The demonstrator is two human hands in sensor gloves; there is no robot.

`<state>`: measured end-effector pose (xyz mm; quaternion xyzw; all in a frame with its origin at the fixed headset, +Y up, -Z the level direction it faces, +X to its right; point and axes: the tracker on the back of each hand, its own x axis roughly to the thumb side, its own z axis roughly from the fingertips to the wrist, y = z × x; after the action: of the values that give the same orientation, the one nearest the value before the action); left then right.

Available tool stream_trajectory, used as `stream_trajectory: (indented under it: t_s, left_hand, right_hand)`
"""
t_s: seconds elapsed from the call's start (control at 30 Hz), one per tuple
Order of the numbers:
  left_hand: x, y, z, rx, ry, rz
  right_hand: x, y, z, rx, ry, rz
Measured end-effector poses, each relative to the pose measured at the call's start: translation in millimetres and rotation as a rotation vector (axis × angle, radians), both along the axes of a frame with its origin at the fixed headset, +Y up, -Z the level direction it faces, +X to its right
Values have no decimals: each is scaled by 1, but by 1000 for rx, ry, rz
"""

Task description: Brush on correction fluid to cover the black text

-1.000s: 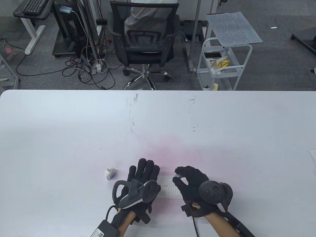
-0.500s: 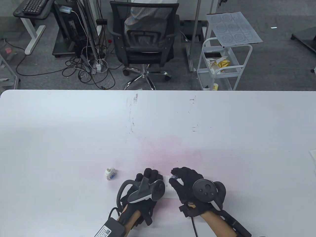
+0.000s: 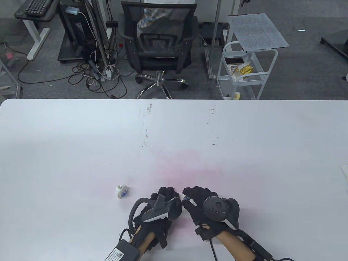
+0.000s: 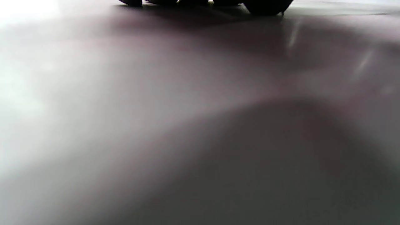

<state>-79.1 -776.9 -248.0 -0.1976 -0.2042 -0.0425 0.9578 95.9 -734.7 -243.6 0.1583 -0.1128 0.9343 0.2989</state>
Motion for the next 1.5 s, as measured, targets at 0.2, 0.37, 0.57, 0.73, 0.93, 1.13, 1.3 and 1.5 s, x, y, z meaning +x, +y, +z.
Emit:
stream_trajectory:
  t_s: [0.2, 0.37, 0.57, 0.73, 0.93, 1.13, 1.3, 1.5]
  left_hand:
    - [0, 0, 0, -2, 1, -1]
    - [0, 0, 0, -3, 1, -1]
    - [0, 0, 0, -3, 1, -1]
    - [0, 0, 0, -3, 1, -1]
    - [0, 0, 0, -3, 1, -1]
    - [0, 0, 0, -3, 1, -1]
    - [0, 0, 0, -3, 1, -1]
    - [0, 0, 0, -3, 1, -1]
  right_hand:
    - [-3, -1, 0, -1, 13, 21]
    - [-5, -1, -1, -4, 20, 33]
    - [-5, -2, -1, -13, 28, 36]
    - [-6, -4, 0, -33, 43, 56]
    - [-4, -3, 0, -25, 27, 75]
    - [-2, -3, 0, -14, 2, 82]
    - [-2, -3, 0, 11, -7, 90]
    - [-1, -3, 0, 21, -13, 94]
